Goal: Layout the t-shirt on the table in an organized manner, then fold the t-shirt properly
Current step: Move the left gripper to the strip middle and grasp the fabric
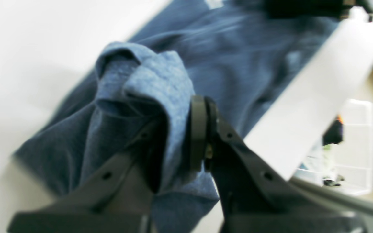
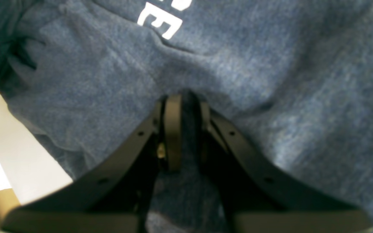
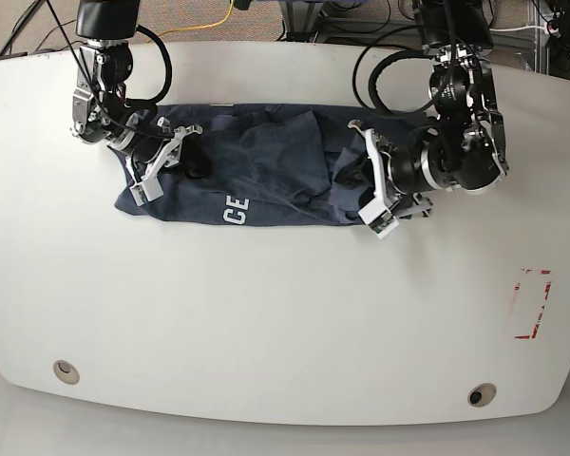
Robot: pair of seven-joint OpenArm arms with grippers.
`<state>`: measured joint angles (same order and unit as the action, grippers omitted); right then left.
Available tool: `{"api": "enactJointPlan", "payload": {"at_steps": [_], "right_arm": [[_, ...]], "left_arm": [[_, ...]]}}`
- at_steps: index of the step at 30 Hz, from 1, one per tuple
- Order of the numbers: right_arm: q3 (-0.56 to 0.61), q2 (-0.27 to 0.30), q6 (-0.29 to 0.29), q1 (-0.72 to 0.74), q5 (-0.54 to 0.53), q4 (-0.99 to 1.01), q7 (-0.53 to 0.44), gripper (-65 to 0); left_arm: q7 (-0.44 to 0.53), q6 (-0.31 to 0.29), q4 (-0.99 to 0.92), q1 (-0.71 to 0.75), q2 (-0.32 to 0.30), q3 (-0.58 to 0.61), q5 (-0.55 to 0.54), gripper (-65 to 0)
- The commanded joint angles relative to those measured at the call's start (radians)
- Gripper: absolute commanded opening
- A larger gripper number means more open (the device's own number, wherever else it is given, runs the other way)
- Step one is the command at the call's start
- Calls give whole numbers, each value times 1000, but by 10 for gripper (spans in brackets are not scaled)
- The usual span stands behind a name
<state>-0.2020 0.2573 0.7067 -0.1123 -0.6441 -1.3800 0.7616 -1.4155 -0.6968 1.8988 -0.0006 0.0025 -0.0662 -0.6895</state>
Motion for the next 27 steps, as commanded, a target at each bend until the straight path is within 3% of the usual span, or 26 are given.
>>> {"api": "enactJointPlan", "payload": {"at_steps": [1,13,15,22,25,27], "right_arm": [[3,4,-9,0,37,-3,45,-575],[37,4,-9,-2,37,-5,45,-575],[37,6,-9,-2,37,-5,45,-575],[37,6,-9,0,37,-5,45,-575],[39,6,-9,0,37,-5,45,-575],[39,6,-9,1,37,-5,45,-575]], "left_arm": [[19,-1,14,-32,23,10,-22,-650],[38,-1,-68,-43,37,50,-25,-636],[38,-1,-71,-43,37,50,-26,-596],[38,-1,-68,-43,40,50,-48,-351],[38,-1,-66,-43,44,50,-124,-283],[38,-1,-66,-43,44,53,-189,-279]]}}
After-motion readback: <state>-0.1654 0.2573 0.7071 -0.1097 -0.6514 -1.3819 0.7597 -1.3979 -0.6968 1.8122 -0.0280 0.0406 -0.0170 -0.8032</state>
